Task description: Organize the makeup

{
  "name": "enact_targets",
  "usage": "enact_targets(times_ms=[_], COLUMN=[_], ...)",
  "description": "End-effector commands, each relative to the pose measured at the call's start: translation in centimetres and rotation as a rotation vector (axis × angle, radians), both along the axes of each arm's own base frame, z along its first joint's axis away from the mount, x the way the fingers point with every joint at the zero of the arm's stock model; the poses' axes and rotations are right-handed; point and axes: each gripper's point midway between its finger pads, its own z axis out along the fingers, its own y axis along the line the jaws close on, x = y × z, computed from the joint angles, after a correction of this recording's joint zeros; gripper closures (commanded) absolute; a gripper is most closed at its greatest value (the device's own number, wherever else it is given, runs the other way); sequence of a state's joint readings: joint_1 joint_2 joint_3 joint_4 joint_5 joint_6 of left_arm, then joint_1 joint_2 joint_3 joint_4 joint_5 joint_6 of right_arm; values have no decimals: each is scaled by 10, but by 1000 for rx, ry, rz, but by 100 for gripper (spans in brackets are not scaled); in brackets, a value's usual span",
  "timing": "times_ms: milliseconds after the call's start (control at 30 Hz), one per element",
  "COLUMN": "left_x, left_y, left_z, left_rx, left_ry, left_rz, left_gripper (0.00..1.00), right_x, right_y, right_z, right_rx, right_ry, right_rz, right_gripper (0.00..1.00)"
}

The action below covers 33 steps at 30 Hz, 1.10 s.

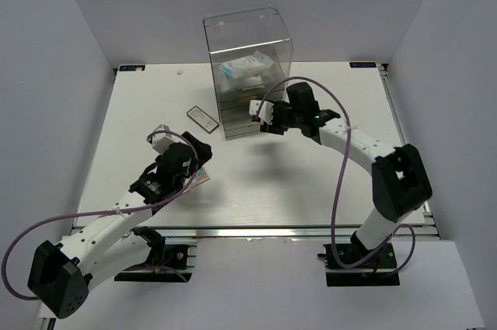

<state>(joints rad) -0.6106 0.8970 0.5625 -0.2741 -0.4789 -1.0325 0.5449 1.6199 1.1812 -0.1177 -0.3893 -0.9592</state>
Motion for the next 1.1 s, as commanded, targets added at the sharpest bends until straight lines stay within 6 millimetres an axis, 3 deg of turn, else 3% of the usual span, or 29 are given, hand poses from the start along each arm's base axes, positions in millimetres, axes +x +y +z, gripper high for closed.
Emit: enact_targets(times_ms=[0,100,133,267,367,433,533,700,867,1033,1067], left_x=[-2,-4,-5,-6,-6,-6,-6,-5,-2,-3,-3], left_y=[1,3,4,8,11,12,13,13,15,20,21], left_z=[2,1,-1,1,0,-1,-2,-2,-13,-20,-22], left_rx=[-2,-8,-10,-9,-7,-11,-14,-31,-56,-40,-21], left_ry=[7,8,11,10,16,17,19,31,108,197,209], left_rz=[-9,-2,1,11,18,22,25,30,36,39,35], left_gripper=[7,7,7,7,7,7,7,7,7,6,6], right_x=[52,73,78,93,98,101,100,98,90,62,46], right_y=[17,29,33,38,36,35,33,29,25,18,20], right_z=[34,31,21,10,-4,-9,-16,-21,-8,33,28], right_rx=[-22,-42,-69,-106,-135,-136,-144,-141,-91,97,108], right_ry=[-273,-329,-345,-392,-388,-410,-420,-399,-367,-207,-118], right_rz=[-18,-21,-5,-7,-12,-25,-25,-43,-80,-178,-144], right_gripper=[100,100,100,100,76,50,30,20,20,15,13])
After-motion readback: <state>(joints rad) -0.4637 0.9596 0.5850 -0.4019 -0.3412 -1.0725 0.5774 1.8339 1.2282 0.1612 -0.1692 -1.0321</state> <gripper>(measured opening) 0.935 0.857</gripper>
